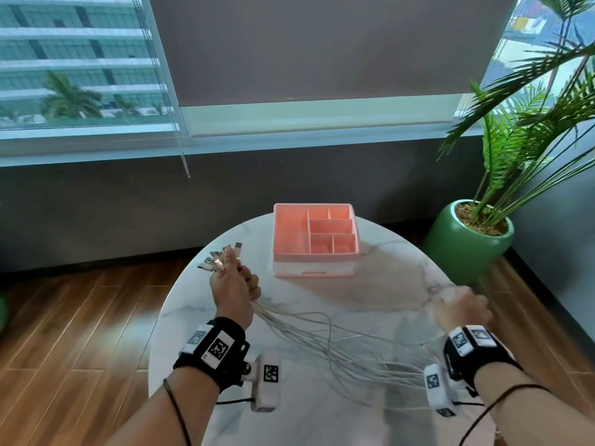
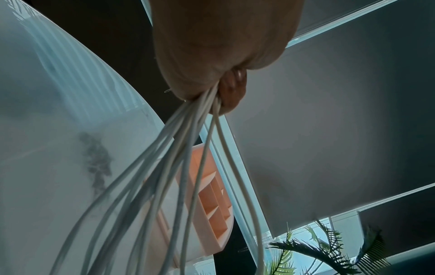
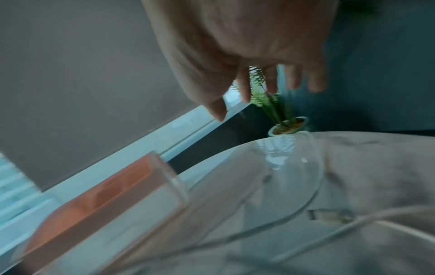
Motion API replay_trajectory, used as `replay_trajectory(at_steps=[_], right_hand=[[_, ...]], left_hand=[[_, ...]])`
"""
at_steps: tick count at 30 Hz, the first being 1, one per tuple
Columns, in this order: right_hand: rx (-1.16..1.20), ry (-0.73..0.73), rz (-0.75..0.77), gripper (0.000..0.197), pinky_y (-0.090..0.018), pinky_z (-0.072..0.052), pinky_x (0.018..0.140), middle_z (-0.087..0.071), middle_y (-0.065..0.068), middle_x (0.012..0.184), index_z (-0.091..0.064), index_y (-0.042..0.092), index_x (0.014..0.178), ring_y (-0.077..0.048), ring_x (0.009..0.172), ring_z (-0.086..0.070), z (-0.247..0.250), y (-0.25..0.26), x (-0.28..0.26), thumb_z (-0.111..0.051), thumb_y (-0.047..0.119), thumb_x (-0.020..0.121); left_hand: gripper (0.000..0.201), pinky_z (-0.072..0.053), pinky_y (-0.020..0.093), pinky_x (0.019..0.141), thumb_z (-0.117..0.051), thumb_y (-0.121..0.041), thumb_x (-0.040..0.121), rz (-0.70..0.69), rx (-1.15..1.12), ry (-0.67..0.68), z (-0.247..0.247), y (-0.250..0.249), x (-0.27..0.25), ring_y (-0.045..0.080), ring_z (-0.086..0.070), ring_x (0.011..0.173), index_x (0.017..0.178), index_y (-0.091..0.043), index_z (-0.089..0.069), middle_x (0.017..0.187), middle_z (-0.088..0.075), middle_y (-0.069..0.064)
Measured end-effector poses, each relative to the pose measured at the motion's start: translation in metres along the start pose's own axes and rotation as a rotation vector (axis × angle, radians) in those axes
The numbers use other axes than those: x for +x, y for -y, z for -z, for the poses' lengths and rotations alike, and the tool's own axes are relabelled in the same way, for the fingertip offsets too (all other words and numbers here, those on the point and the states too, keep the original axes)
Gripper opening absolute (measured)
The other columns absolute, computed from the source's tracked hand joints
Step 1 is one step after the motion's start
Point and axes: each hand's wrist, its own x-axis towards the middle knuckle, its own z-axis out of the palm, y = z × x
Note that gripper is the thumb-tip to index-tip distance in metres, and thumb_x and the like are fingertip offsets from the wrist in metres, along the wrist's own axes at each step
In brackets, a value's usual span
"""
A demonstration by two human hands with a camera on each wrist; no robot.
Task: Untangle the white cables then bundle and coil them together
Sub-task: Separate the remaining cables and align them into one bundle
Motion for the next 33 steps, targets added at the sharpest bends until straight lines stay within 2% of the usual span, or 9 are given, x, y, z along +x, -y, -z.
replay_trajectory(at_steps=[3, 5, 8, 12, 15, 19, 23, 26, 33], right_hand=[[0.271, 0.161, 0.487, 0.054, -0.038, -0.049, 0.084, -0.067, -0.014, 0.099, -0.069, 0.008, 0.100, -0.032, 0.095, -0.062, -0.014, 0.046, -0.037, -0.053, 0.054, 0.076], [0.397, 0.446, 0.696, 0.046, -0.036, -0.049, 0.091, -0.064, -0.003, 0.109, -0.064, 0.015, 0.112, -0.020, 0.101, -0.061, -0.017, 0.082, -0.082, -0.066, 0.052, 0.086], [0.336, 0.820, 0.884, 0.067, -0.027, -0.053, 0.088, -0.062, 0.008, 0.115, -0.055, 0.023, 0.129, -0.008, 0.102, -0.061, -0.028, 0.124, -0.143, -0.070, 0.063, 0.077], [0.179, 0.787, 1.046, 0.020, -0.030, -0.047, 0.067, -0.062, 0.004, 0.085, -0.058, 0.020, 0.098, -0.013, 0.071, -0.057, -0.055, 0.147, -0.174, -0.066, 0.036, 0.089], [0.181, 0.742, 1.070, 0.015, -0.031, -0.039, 0.060, -0.057, -0.001, 0.081, -0.056, 0.011, 0.089, -0.016, 0.068, -0.051, -0.061, 0.150, -0.180, -0.063, 0.025, 0.089], [0.214, 0.806, 1.002, 0.041, -0.037, -0.053, 0.079, -0.061, -0.005, 0.109, -0.052, 0.014, 0.113, -0.023, 0.089, -0.064, -0.066, 0.149, -0.179, -0.076, 0.027, 0.081], [0.108, 0.879, 0.953, 0.021, -0.031, -0.052, 0.060, -0.065, -0.001, 0.072, -0.058, 0.018, 0.086, -0.015, 0.056, -0.061, -0.071, 0.152, -0.180, -0.066, 0.037, 0.092], [0.039, 0.832, 0.950, 0.033, -0.031, -0.046, 0.056, -0.057, 0.000, 0.063, -0.052, 0.020, 0.072, -0.015, 0.049, -0.053, -0.071, 0.150, -0.185, -0.057, 0.042, 0.097], [0.031, 0.848, 0.950, 0.035, -0.042, -0.060, 0.066, -0.066, -0.013, 0.071, -0.059, 0.005, 0.093, -0.031, 0.061, -0.071, -0.070, 0.143, -0.188, -0.048, 0.036, 0.101]], left_hand=[[0.042, -0.019, 0.017, 0.039, -0.053, -0.045, 0.101, 0.004, -0.006, 0.004, -0.007, 0.001, 0.000, 0.010, -0.025, 0.039, 0.069, -0.021, -0.041, 0.050, -0.033, -0.006], [0.042, -0.019, 0.016, 0.039, -0.053, -0.045, 0.101, 0.001, -0.017, 0.019, -0.012, 0.002, -0.002, 0.009, -0.025, 0.039, 0.069, -0.021, -0.041, 0.051, -0.032, -0.006], [0.043, -0.019, 0.016, 0.038, -0.052, -0.045, 0.102, -0.011, -0.032, 0.046, -0.019, 0.003, -0.005, 0.008, -0.024, 0.038, 0.069, -0.021, -0.039, 0.051, -0.031, -0.006], [0.043, -0.018, 0.018, 0.039, -0.054, -0.044, 0.101, -0.027, -0.040, 0.044, -0.023, 0.002, -0.006, 0.009, -0.024, 0.039, 0.068, -0.021, -0.038, 0.051, -0.031, -0.005], [0.043, -0.019, 0.018, 0.038, -0.056, -0.045, 0.100, -0.010, -0.058, 0.011, -0.020, 0.003, -0.003, 0.009, -0.025, 0.039, 0.069, -0.021, -0.039, 0.053, -0.032, -0.005], [0.038, -0.025, 0.019, 0.036, -0.066, -0.041, 0.095, 0.014, -0.026, -0.023, -0.018, 0.008, -0.005, 0.010, -0.030, 0.039, 0.071, -0.020, -0.044, 0.053, -0.036, -0.004], [0.026, -0.024, 0.019, 0.036, -0.072, -0.025, 0.092, 0.029, 0.023, 0.021, -0.023, 0.008, -0.009, 0.010, -0.030, 0.039, 0.076, -0.020, -0.052, 0.055, -0.035, -0.004], [0.019, -0.028, 0.021, 0.039, -0.071, -0.023, 0.092, 0.048, 0.032, 0.050, -0.023, 0.007, -0.014, 0.010, -0.034, 0.040, 0.081, -0.019, -0.055, 0.055, -0.037, -0.003], [0.027, -0.047, 0.029, 0.050, -0.073, -0.036, 0.091, 0.127, 0.106, 0.192, -0.012, 0.010, -0.020, 0.011, -0.041, 0.044, 0.078, -0.018, -0.056, 0.055, -0.045, -0.003]])
